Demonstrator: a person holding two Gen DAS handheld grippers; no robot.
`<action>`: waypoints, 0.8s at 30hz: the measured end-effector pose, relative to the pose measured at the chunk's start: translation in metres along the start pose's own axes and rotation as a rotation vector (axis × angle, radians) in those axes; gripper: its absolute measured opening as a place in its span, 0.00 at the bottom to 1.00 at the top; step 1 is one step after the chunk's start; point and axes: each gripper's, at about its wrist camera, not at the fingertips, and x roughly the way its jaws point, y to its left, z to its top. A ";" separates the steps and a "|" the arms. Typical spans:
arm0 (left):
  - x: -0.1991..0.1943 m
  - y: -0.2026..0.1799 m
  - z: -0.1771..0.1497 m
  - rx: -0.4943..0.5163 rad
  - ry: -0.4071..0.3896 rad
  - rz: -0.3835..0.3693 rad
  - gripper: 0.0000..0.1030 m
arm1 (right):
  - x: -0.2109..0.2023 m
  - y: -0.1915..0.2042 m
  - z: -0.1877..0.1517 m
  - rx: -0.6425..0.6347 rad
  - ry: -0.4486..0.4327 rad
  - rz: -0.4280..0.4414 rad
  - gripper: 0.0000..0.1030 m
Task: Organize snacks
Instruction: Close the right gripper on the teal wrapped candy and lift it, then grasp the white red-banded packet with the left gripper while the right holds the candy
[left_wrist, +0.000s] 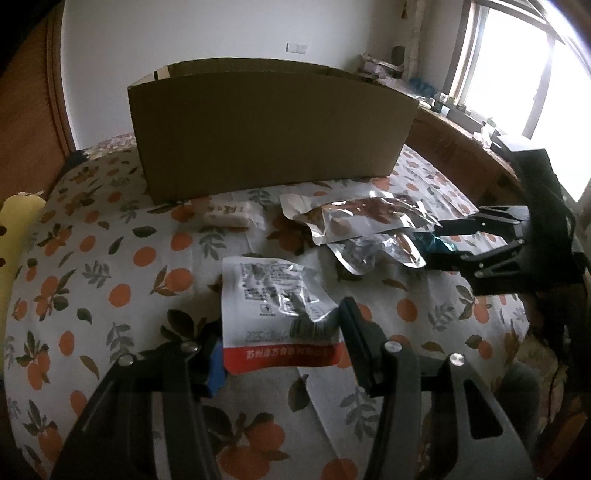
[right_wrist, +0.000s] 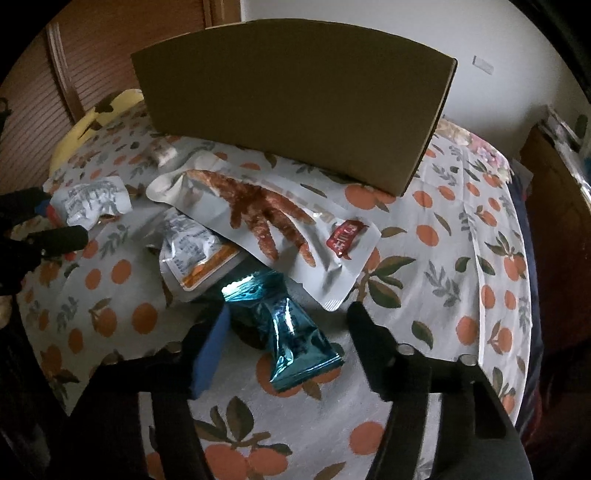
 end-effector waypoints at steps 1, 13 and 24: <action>-0.002 0.000 -0.001 -0.004 -0.004 -0.006 0.50 | -0.001 0.000 0.000 -0.002 0.000 -0.004 0.44; -0.031 -0.003 0.001 -0.018 -0.080 -0.015 0.50 | -0.019 0.007 -0.020 0.010 -0.021 -0.006 0.21; -0.055 -0.010 0.015 0.000 -0.132 0.007 0.49 | -0.059 0.011 -0.014 0.022 -0.107 0.017 0.21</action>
